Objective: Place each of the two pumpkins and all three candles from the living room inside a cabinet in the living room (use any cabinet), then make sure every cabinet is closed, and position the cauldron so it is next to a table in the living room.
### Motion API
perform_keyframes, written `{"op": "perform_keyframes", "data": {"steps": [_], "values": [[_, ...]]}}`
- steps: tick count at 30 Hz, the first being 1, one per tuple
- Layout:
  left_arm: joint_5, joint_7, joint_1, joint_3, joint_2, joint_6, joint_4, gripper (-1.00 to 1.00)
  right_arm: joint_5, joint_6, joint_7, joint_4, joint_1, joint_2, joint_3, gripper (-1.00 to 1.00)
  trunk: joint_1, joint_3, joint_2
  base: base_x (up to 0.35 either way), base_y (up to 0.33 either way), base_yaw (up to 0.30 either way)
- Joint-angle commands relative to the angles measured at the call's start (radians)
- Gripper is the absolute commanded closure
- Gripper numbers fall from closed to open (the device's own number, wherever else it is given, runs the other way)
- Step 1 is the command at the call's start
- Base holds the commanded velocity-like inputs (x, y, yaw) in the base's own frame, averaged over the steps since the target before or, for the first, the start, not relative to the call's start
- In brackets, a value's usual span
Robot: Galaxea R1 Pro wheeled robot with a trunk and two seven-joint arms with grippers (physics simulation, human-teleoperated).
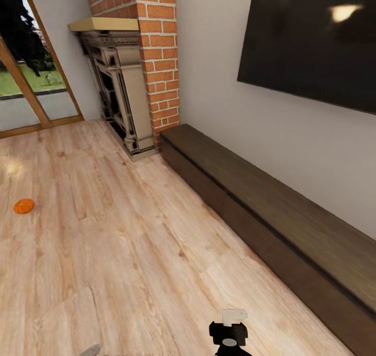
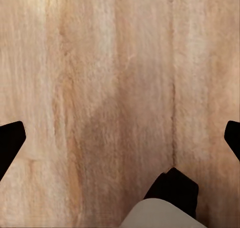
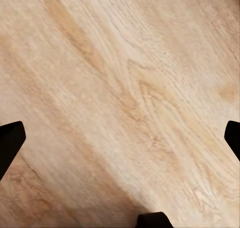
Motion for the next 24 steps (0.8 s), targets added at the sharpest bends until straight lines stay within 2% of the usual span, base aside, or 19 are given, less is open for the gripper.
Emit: {"op": "perform_keyframes", "data": {"steps": [1,4,8,15,24], "values": [[0.004,0.0,0.0,0.002,0.0,-0.004,0.001,-1.0,-0.01,-0.007,-0.004,0.001,-0.001,0.0,0.007,-1.0,0.0,-0.001,0.0,0.0,0.0,0.283],[0.004,0.0,0.0,0.002,0.001,-0.004,0.0,-1.0,-0.009,-0.012,-0.003,0.001,0.002,0.0,0.006,-1.0,0.0,-0.001,0.0,0.0,0.0,0.283],[0.004,0.0,0.0,0.002,0.0,-0.004,0.0,-1.0,-0.009,-0.058,-0.003,0.001,0.019,0.0,0.009,-1.0,0.0,-0.001,0.0,0.0,0.0,0.284],[0.004,0.0,0.0,0.002,0.001,-0.004,0.0,-1.0,-0.01,-0.08,-0.004,0.001,0.028,0.0,0.057,-1.0,0.0,-0.001,0.0,-0.042,0.0,0.284],[0.004,0.0,0.0,0.002,-0.001,-0.004,0.0,-1.0,-0.01,-0.081,-0.004,0.001,0.028,0.0,0.063,-1.0,0.0,0.0,0.0,-0.174,0.0,0.279]]}}
